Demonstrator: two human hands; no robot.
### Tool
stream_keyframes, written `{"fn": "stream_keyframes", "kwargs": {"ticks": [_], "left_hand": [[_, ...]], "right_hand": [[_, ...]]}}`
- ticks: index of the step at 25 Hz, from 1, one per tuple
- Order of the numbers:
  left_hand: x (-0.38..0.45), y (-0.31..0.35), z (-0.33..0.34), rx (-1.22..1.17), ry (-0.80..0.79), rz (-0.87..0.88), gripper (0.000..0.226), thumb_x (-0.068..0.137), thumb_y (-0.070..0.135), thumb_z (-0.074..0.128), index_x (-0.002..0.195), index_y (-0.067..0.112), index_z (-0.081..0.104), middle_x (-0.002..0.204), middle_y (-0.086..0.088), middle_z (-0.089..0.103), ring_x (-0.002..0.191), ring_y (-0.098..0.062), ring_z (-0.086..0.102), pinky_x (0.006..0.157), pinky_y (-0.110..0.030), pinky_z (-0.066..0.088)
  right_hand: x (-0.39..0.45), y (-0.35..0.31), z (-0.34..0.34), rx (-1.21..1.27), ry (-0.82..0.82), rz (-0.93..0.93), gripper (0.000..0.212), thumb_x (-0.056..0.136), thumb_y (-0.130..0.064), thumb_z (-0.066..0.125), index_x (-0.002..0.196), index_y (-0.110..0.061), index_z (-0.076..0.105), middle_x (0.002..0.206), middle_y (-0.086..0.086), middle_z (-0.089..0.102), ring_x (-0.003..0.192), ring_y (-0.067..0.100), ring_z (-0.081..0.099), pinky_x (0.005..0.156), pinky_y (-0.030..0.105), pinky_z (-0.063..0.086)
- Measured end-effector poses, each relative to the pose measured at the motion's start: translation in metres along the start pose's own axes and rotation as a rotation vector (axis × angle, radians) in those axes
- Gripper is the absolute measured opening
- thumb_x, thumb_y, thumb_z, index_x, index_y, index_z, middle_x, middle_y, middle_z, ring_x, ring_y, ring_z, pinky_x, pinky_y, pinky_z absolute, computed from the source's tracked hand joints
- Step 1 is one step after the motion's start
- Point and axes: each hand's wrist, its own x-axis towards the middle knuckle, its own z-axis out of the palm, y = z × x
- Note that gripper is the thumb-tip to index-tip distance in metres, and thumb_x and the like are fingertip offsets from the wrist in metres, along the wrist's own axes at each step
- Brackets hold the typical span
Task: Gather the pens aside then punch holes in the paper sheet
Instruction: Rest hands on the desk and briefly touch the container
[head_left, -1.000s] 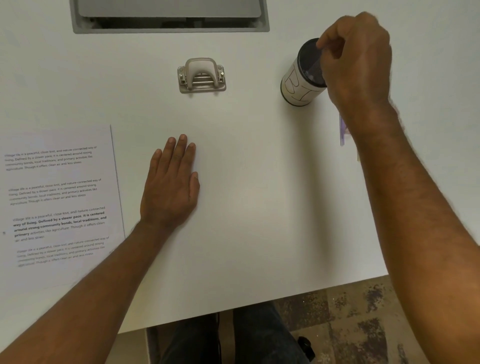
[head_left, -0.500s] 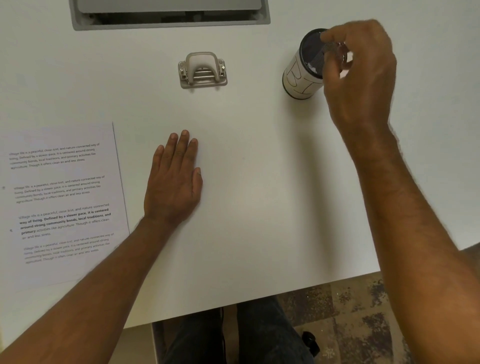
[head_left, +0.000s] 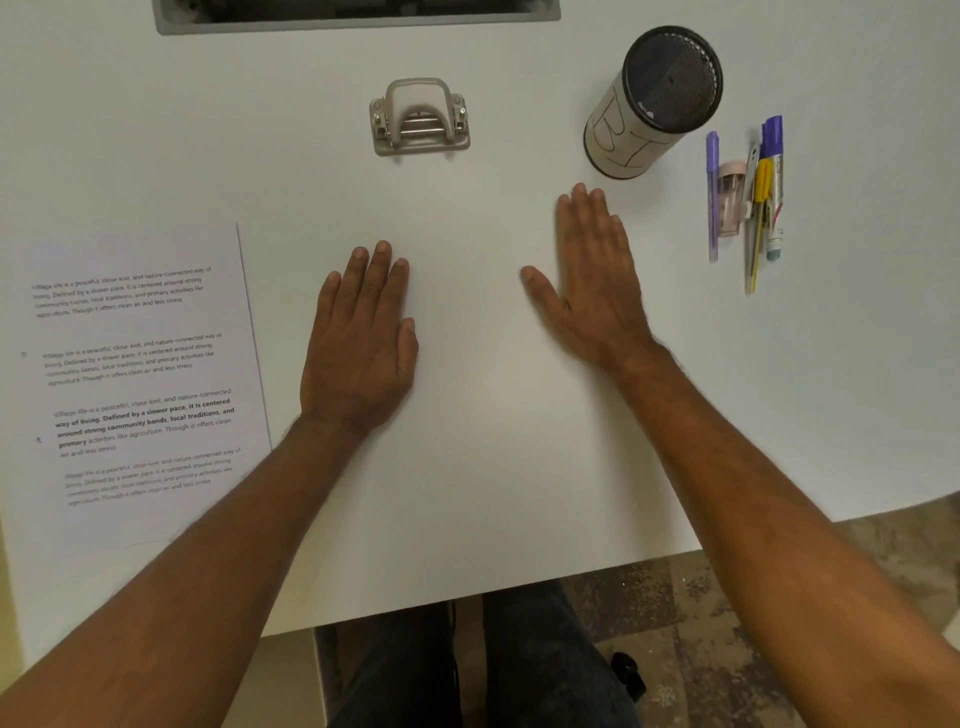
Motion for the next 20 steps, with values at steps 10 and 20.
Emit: {"fn": "stream_keyframes", "kwargs": {"ticks": [10,20], "left_hand": [[0.001,0.000,-0.004,0.013,-0.019,0.003,0.061,0.107,0.029,0.032,0.165,0.011,0.022,0.174,-0.010,0.018,0.162,-0.028,0.013,0.132,-0.048,0.014],[0.000,0.001,-0.006,0.014,-0.020,0.000,0.061,0.108,0.029,0.033,0.164,0.009,0.025,0.173,-0.011,0.019,0.162,-0.029,0.015,0.132,-0.049,0.016]], "right_hand": [[-0.067,-0.075,0.028,0.037,-0.124,-0.327,0.070,0.111,-0.047,0.036,0.164,-0.006,0.016,0.174,0.013,0.010,0.163,0.025,0.005,0.133,0.042,0.009],[-0.155,-0.104,0.051,0.131,-0.007,0.307,0.083,0.107,-0.054,0.036,0.165,-0.005,0.001,0.175,0.012,-0.003,0.163,0.025,-0.005,0.133,0.048,0.004]]}}
